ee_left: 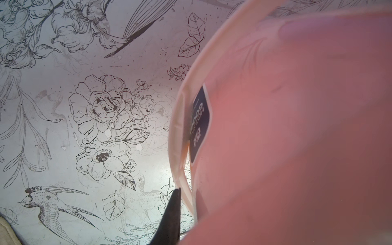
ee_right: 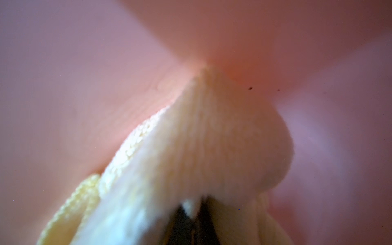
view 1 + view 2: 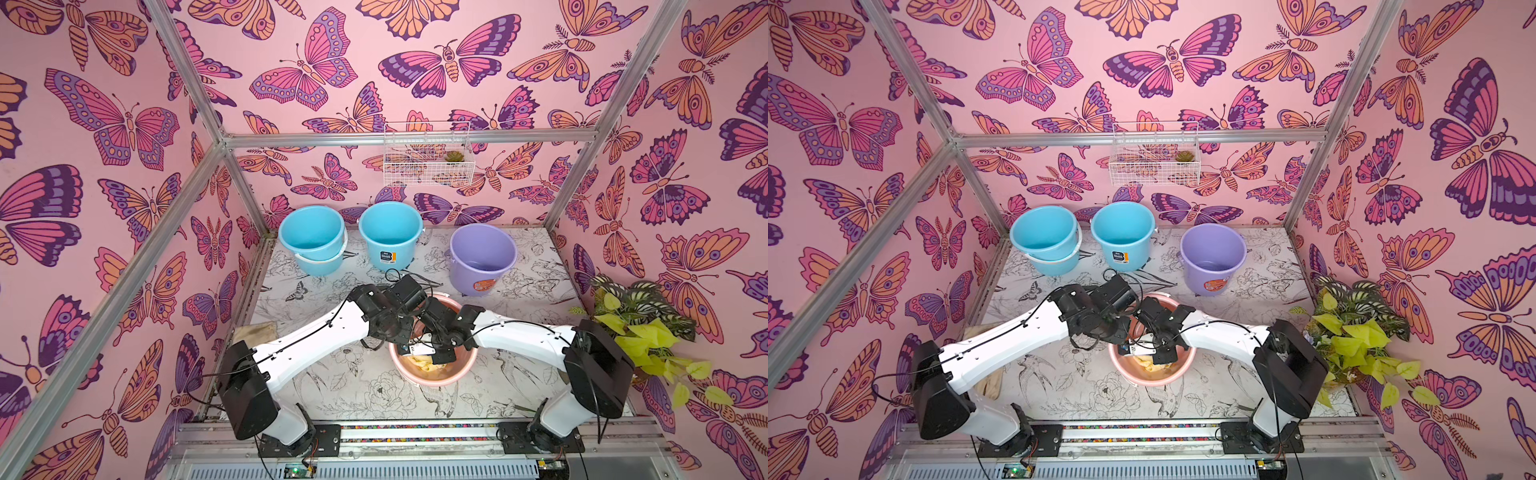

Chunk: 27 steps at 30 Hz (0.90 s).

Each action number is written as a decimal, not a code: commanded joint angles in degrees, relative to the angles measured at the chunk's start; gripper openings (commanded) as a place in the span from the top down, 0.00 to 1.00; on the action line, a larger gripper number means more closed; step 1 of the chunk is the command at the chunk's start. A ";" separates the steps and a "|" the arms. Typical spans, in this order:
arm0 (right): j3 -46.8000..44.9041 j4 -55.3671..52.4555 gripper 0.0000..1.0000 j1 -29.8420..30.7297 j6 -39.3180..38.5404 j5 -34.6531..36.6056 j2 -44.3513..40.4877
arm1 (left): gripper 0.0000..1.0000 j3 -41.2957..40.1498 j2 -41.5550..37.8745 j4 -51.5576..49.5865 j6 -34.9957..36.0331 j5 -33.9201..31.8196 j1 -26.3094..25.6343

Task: Wipe the inside of the bucket with a cloth
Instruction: Wipe the dirt from the inside of the bucket.

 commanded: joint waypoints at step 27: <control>-12.19 51.42 1.00 1.23 -27.25 34.85 -0.34 | 1.00 -2.48 -1.55 2.51 0.11 1.96 -0.62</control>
